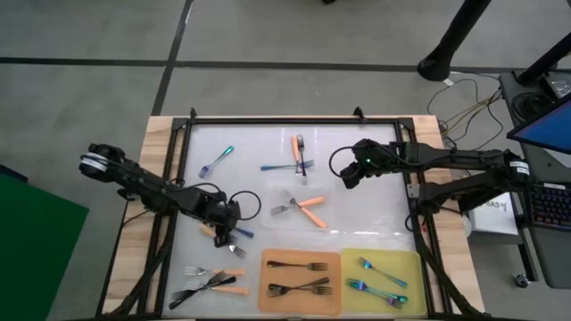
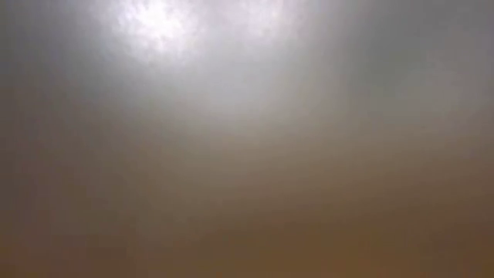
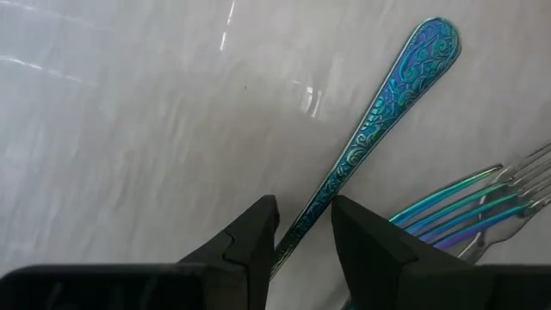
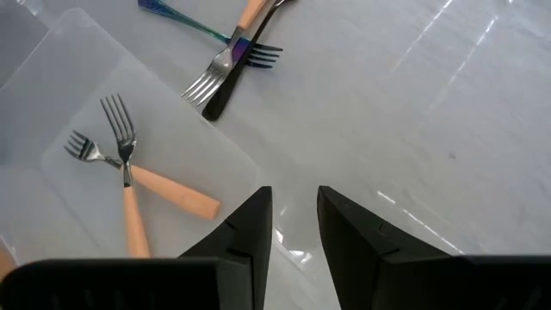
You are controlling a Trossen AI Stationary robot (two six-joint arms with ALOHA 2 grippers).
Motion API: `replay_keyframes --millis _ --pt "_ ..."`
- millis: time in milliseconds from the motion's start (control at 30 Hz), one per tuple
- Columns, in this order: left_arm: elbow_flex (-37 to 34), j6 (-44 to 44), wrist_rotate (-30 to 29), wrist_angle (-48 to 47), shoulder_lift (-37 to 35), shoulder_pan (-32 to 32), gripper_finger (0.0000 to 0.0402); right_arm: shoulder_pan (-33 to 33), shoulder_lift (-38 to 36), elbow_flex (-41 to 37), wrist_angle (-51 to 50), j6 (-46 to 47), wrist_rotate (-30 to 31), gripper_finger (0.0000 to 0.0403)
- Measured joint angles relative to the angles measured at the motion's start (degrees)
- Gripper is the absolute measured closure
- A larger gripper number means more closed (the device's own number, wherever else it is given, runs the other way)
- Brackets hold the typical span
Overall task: Sort silverware by color (type)
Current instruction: Put the blue fork into the yellow bin
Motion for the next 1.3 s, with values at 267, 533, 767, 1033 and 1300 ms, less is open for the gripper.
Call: replay_keyframes --millis 267,533,767,1033,1300 --pt "-0.1 -0.3 0.8 -0.3 -0.3 0.2 0.0356 0.0 0.0 0.0 0.0 0.0 0.0 0.0316" --pt "0.2 -4.2 2.1 -0.5 -0.3 0.4 0.0397 0.0 0.0 0.0 0.0 0.0 0.0 0.0316" --pt "4.6 -4.2 2.5 -5.9 -0.7 1.4 0.0400 0.0 0.0 0.0 0.0 0.0 -0.1 0.0316" --pt "12.5 -4.4 0.1 -12.5 -1.5 1.4 0.0401 0.0 0.0 0.0 0.0 0.2 -0.2 0.0316" --pt "20.6 -8.8 -10.1 -13.7 -1.8 1.4 0.0401 0.0 0.0 0.0 3.8 5.7 -0.6 0.0316"
